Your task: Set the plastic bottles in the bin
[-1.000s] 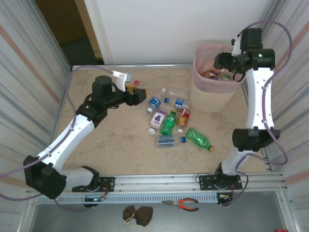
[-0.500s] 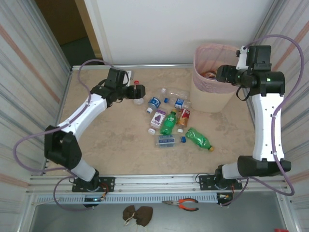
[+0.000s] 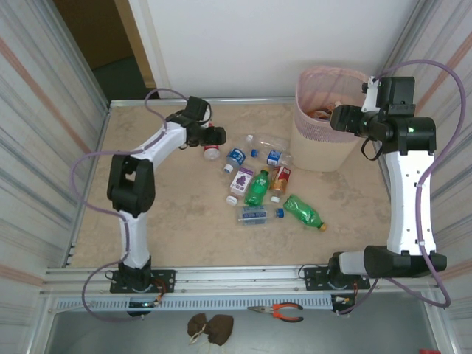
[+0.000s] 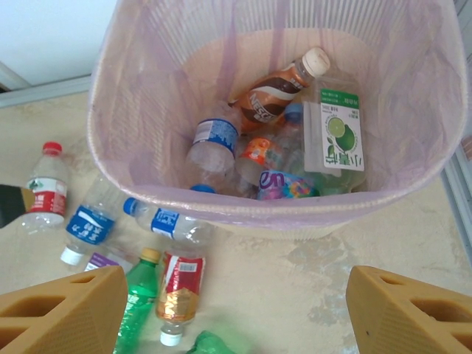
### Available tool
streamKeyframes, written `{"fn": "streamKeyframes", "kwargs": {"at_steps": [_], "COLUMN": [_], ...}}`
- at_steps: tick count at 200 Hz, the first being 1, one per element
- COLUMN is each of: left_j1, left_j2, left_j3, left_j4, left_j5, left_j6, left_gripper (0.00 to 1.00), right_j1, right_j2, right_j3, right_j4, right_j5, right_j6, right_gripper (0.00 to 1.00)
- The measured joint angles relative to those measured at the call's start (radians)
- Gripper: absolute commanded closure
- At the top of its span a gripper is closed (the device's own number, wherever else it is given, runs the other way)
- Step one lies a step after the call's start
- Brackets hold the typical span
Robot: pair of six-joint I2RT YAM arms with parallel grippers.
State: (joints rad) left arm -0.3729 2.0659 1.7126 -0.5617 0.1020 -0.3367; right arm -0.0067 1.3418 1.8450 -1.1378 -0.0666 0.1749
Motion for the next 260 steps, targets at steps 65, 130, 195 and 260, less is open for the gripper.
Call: {"fn": "streamKeyframes", "kwargs": {"at_steps": [65,130,195,260], "left_j1": [-0.002,-0.027,-0.028,-0.029], "left_j2": [0.139,0.141,0.138,0.0], "left_j3": [0.075,0.058,0.018,-0.086], "left_j4": [-0.085,-0.097,-0.095,-0.085], "left_j5": [-0.053,-0.063,-0.076,-0.08], "left_j6": [0.0,-0.008,-0.011,-0.011], "left_gripper": [0.19,0.29,0.35,0.39], "right_j1": [0.0,-0.001,-0.001,0.01], "right_j2": [-0.01,-0.012,-0.022,-0.042], "right_j3": [-0.005,-0.024,-0.031,-0.042], "right_j4": [0.0,0.002,0.005,0.025], "right_j5": [0.015,0.014,0.013,-0.021], "right_j6": [0.0,0.0,0.0,0.02], "right_gripper": [0.22,0.23,0.23,0.23]}}
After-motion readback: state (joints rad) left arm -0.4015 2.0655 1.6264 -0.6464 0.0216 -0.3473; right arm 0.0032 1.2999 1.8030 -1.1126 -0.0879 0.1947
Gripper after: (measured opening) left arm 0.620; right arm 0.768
